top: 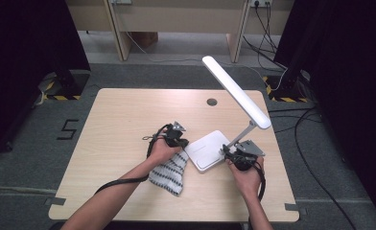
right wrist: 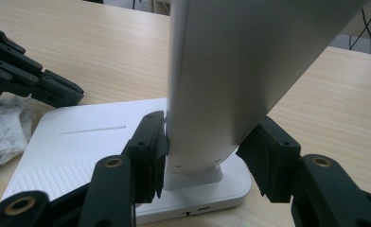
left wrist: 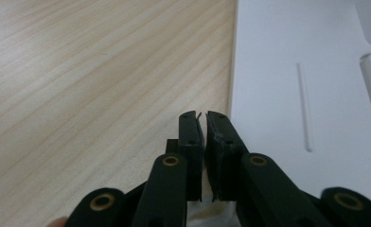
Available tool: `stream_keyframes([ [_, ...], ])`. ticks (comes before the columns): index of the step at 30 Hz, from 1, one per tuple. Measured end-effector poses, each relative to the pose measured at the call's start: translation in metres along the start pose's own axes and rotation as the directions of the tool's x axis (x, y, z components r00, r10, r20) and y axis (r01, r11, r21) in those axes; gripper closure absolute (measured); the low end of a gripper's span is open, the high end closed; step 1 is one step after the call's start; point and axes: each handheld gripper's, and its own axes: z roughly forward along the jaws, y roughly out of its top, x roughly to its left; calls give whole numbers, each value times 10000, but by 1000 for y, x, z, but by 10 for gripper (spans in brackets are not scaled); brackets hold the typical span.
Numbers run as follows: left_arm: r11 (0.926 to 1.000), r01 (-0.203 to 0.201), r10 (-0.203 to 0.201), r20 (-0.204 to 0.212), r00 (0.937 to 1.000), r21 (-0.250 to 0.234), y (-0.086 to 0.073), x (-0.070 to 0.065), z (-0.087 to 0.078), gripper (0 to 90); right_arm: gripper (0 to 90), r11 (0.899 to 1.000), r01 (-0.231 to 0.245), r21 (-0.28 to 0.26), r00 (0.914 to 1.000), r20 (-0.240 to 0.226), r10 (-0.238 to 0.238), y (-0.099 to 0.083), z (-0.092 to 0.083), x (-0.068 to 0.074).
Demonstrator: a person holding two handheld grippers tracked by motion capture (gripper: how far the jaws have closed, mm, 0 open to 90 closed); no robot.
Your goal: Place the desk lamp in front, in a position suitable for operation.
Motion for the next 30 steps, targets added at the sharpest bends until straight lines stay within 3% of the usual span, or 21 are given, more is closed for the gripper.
stream_keyframes([
  [9, 9976, -652, 643, 364, 9973, 234, -4, -1, -7, 886, 514, 10000, 38, 62, 9995, -308, -36, 3, 4, -4],
  [16, 9952, -900, 882, 452, 9951, 395, -9, -6, -13, 877, 520, 9998, -168, 136, 9992, -369, 173, 8, 13, -4],
  [30, 9802, -1785, 1709, 882, 9813, 861, -17, -22, -25, 874, 563, 9993, -162, 342, 9992, -359, 174, 18, 33, 3],
])
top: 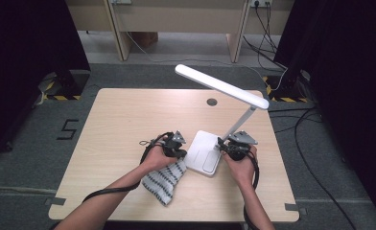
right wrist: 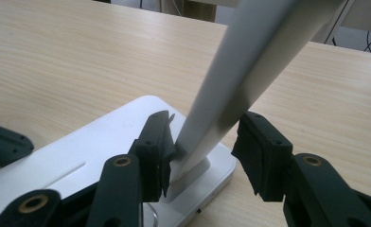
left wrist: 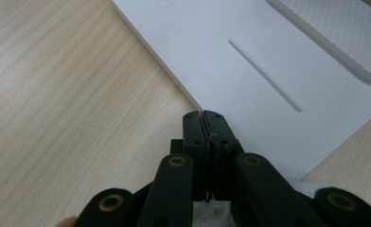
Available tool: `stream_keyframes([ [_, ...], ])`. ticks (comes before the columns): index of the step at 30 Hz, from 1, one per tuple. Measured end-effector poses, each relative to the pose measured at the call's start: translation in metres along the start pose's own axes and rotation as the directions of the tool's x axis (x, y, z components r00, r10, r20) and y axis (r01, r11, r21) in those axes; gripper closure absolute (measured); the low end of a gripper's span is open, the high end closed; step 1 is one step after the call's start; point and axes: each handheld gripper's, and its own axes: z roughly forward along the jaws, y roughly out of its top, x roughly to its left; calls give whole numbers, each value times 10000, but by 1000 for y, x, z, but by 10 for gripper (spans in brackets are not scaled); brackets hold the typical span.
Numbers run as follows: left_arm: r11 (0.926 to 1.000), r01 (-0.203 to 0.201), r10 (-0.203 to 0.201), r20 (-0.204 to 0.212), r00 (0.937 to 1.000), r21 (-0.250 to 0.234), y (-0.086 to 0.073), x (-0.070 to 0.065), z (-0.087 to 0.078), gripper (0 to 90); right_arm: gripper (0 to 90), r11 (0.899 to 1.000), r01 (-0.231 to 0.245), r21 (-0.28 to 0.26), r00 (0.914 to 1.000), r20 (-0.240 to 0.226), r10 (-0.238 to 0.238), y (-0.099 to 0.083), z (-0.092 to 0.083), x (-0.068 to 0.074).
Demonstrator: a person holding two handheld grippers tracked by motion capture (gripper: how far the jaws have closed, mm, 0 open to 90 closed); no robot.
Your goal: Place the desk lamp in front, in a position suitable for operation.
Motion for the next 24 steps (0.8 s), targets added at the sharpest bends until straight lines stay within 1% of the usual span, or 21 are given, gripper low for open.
stream_keyframes([
  [4, 9999, -148, 147, 79, 9999, 86, -2, -5, -3, 873, 572, 9997, 168, 155, 9999, -15, -167, 1, 5, 3],
  [7, 9994, -321, 319, 134, 9994, 141, -4, -8, -5, 868, 577, 9995, 198, 265, 9998, -76, -196, 1, 9, 6],
  [9, 9992, -350, 347, 201, 9992, 189, -6, -10, -7, 865, 576, 9987, 273, 436, 9994, -226, -264, 0, 11, 8],
  [10, 9988, -429, 423, 246, 9988, 251, -6, -10, -8, 863, 576, 9981, 254, 560, 9993, -275, -238, -1, 12, 10],
  [11, 9988, -429, 421, 314, 9986, 244, -6, -11, -8, 861, 575, 9974, 342, 627, 9989, -341, -322, -1, 13, 10],
  [13, 9991, -391, 386, 328, 9987, 138, -4, -11, -10, 853, 570, 9971, 195, 738, 9988, -457, -162, -1, 11, 11],
  [14, 9993, -364, 361, 274, 9990, 94, -3, -10, -10, 853, 569, 9966, 173, 811, 9986, -519, -131, -1, 9, 11],
  [15, 9996, -277, 277, 197, 9994, 42, -2, -9, -10, 853, 569, 9958, 47, 913, 9980, -635, 11, -1, 5, 12],
  [17, 9999, -149, 149, 42, 9999, -11, 0, -7, -9, 856, 567, 9951, 29, 992, 9971, -763, 47, -2, -2, 12],
  [19, 10000, -63, 63, -4, 10000, 47, 0, -6, -8, 857, 567, 9929, 34, 1191, 9965, -833, 66, -4, -9, 11],
  [21, 10000, 22, -22, 9, 10000, 13, -1, -5, -7, 864, 625, 9914, -58, 1306, 9960, -879, 174, -9, -16, 8],
  [23, 9999, 116, -116, 33, 9999, 12, -4, -5, -6, 873, 735, 9858, -390, 1631, 9949, -855, 535, -16, -22, 3],
  [24, 9998, 179, -179, 58, 9998, 31, -5, -5, -5, 878, 780, 9822, -425, 1830, 9945, -862, 590, -20, -23, 1],
])
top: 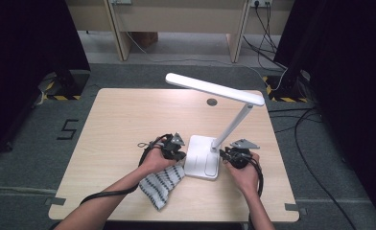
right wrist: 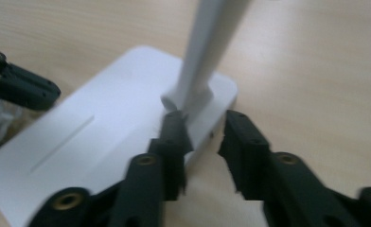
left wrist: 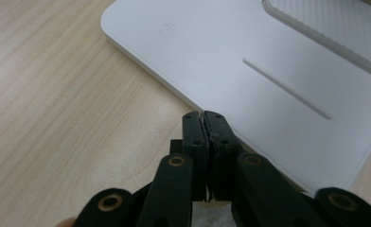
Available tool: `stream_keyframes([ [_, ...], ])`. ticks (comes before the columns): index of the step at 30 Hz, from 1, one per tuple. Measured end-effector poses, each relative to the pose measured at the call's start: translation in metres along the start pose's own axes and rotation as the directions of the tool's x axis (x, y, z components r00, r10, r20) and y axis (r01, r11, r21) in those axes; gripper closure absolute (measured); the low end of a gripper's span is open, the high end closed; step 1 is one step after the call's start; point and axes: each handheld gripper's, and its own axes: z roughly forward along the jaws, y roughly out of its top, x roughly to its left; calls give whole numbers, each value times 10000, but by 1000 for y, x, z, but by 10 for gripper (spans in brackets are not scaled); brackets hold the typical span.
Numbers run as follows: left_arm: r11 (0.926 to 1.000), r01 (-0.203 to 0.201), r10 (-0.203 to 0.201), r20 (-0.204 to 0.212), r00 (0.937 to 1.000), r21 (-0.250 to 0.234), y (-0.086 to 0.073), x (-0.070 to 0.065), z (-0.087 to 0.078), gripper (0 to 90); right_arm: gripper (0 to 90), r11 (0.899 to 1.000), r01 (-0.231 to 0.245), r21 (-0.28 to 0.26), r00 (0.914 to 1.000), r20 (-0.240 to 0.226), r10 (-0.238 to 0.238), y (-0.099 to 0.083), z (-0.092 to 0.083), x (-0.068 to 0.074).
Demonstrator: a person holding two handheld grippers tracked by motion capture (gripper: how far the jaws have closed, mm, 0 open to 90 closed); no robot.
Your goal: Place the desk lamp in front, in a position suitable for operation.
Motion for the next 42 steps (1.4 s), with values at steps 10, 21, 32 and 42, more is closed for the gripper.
stream_keyframes([
  [10, 9998, -169, 168, 95, 9998, 44, 0, -4, 0, 888, 894, 9955, 109, 937, 9998, -195, -91, -14, 13, 10],
  [21, 9991, -423, 422, 58, 9991, 106, -7, -8, -6, 885, 900, 9956, 173, 923, 9998, -146, -160, -13, 20, 10],
  [32, 9995, -255, 259, -281, 9993, 174, -22, 4, -18, 883, 900, 9942, 273, 1037, 9983, -545, -217, -15, 25, 30],
  [42, 9945, 262, -363, -1000, 9943, -1009, -25, 12, -55, 642, 776, 9934, 545, 1007, 9971, -577, -488, -12, 27, 34],
])
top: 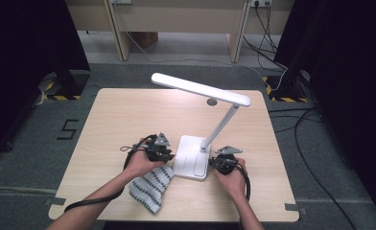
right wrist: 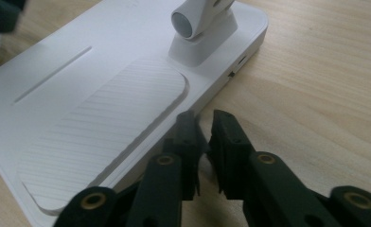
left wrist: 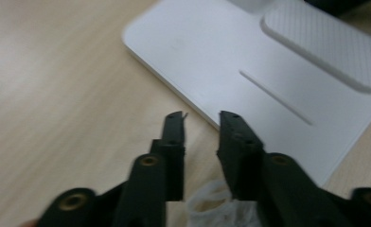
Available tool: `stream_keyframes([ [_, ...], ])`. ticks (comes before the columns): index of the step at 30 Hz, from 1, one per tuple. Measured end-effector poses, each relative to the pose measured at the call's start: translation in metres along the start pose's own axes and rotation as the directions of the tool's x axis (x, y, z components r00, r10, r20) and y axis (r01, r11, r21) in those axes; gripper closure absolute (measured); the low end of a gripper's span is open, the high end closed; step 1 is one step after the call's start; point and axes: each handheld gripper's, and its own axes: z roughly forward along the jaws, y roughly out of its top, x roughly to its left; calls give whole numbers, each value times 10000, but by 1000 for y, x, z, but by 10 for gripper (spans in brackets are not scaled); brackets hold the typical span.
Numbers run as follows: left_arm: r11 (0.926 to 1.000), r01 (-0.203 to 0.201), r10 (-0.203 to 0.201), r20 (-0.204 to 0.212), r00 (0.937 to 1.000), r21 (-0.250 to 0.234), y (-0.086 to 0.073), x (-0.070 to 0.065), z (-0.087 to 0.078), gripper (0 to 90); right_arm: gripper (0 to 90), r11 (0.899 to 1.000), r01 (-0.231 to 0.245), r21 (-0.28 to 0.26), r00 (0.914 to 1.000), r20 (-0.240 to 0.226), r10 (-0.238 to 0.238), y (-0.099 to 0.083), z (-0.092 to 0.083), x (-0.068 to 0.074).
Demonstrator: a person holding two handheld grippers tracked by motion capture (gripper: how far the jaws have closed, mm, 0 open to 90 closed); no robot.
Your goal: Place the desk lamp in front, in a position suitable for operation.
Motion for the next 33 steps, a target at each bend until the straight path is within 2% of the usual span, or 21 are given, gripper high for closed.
stream_keyframes([
  [2, 9990, 162, -166, -93, 9998, -405, 0, 2, -15, 553, 737, 10000, -49, -41, 10000, 72, 49, 0, -2, -2],
  [5, 9973, 431, -438, -109, 9990, -587, -4, 1, -37, 413, 697, 9999, -94, -126, 9997, 219, 97, -2, -6, -4],
  [7, 9976, 557, -545, 289, 9981, -406, -13, -5, -46, 340, 683, 9995, -246, -194, 9993, 284, 251, -3, -10, -6],
  [9, 9988, 469, -460, 620, 9970, -120, -25, -13, -52, 297, 678, 9993, -237, -290, 9992, 311, 246, -4, -13, -8],
  [11, 9984, 553, -562, 665, 9962, 154, -38, -20, -56, 248, 677, 9993, -214, -297, 9992, 323, 224, -5, -16, -7],
  [13, 9948, 975, -994, 785, 9919, 282, -51, -26, -57, 214, 676, 9993, -186, -328, 9993, 327, 196, -6, -18, -7],
  [15, 9928, 1098, -1136, 890, 9895, 471, -61, -33, -54, 173, 675, 9992, -169, -357, 9993, 322, 180, -6, -19, -7],
  [18, 9943, 861, -899, 596, 9942, 635, -69, -39, -48, 151, 674, 9991, -84, -414, 9993, 361, 99, -4, -21, -8],
  [20, 9930, 956, -991, 497, 9938, 693, -70, -40, -44, 150, 673, 9988, -149, -474, 9991, 400, 168, -2, -23, -7],
  [24, 9930, 888, -925, 447, 9947, 785, -72, -42, -38, 151, 671, 9984, -70, -554, 9991, 415, 93, 0, -26, -6],
  [27, 9911, 943, -999, 574, 9933, 943, -76, -44, -35, 157, 668, 9982, -9, -601, 9992, 393, 33, 1, -27, -6],
  [30, 9924, 919, -966, 552, 9938, 824, -79, -47, -36, 189, 667, 9981, 15, -614, 9994, 343, 6, 2, -27, -5],
  [33, 9935, 948, -989, 648, 9930, 636, -83, -48, -39, 259, 667, 9980, 79, -634, 9995, 301, -60, 2, -27, -4],
])
